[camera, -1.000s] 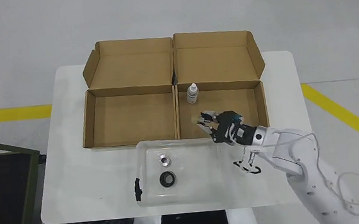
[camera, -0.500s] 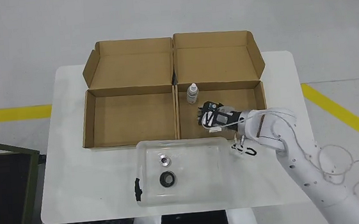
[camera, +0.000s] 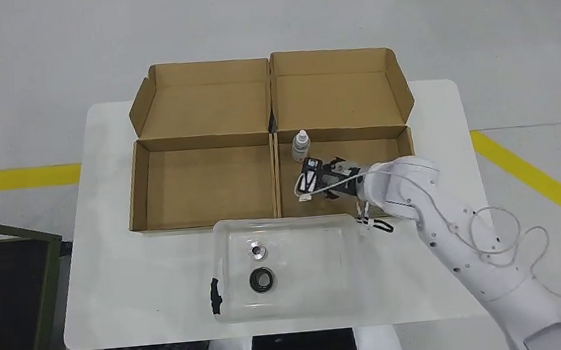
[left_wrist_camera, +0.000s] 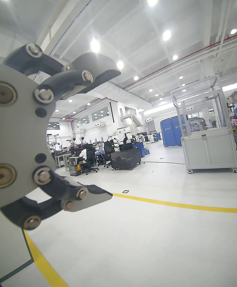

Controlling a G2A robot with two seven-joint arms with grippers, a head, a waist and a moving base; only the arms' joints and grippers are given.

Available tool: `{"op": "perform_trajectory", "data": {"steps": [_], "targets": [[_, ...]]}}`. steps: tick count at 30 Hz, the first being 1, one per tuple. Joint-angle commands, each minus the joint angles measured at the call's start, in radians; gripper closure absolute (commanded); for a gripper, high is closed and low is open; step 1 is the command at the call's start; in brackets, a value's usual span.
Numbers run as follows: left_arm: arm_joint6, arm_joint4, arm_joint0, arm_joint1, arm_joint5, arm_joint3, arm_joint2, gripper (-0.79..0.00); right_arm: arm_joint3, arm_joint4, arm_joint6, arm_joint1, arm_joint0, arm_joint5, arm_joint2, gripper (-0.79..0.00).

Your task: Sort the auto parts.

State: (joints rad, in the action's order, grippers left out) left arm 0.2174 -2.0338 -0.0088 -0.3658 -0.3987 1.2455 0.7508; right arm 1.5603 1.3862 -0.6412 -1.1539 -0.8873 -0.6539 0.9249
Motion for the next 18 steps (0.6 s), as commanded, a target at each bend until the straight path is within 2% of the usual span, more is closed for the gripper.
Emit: {"op": "perform_trajectory", "data": {"steps": [1, 3, 7, 8, 9, 12, 16, 18], "targets": [[0.0, 0.0, 0.0, 0.0, 0.0, 0.0, 0.0, -0.785, -0.022, -0.003, -0.003, -0.005, 0.014, 0.003, -0.013, 0.0], [0.0, 0.0, 0.0, 0.0, 0.0, 0.0, 0.0, -0.785, -0.038, 0.001, -0.011, -0.01, 0.027, 0.004, -0.027, -0.105], [0.0, 0.0, 0.0, 0.0, 0.0, 0.0, 0.0, -0.785, -0.063, -0.013, -0.006, -0.019, 0.045, 0.006, -0.044, -0.139], [0.0, 0.0, 0.0, 0.0, 0.0, 0.0, 0.0, -0.785, -0.065, -0.015, -0.005, -0.021, 0.049, 0.007, -0.047, -0.188], [0.0, 0.0, 0.0, 0.0, 0.0, 0.0, 0.0, -0.785, -0.067, -0.018, -0.004, -0.023, 0.051, 0.009, -0.05, -0.274], [0.0, 0.0, 0.0, 0.0, 0.0, 0.0, 0.0, -0.785, -0.068, -0.026, -0.001, -0.026, 0.054, 0.012, -0.054, -0.369], [0.0, 0.0, 0.0, 0.0, 0.0, 0.0, 0.0, -0.785, -0.044, -0.048, 0.013, -0.026, 0.044, 0.02, -0.039, -0.443], [0.0, 0.0, 0.0, 0.0, 0.0, 0.0, 0.0, -0.785, -0.016, -0.055, 0.017, -0.022, 0.03, 0.017, -0.025, -0.449]]}}
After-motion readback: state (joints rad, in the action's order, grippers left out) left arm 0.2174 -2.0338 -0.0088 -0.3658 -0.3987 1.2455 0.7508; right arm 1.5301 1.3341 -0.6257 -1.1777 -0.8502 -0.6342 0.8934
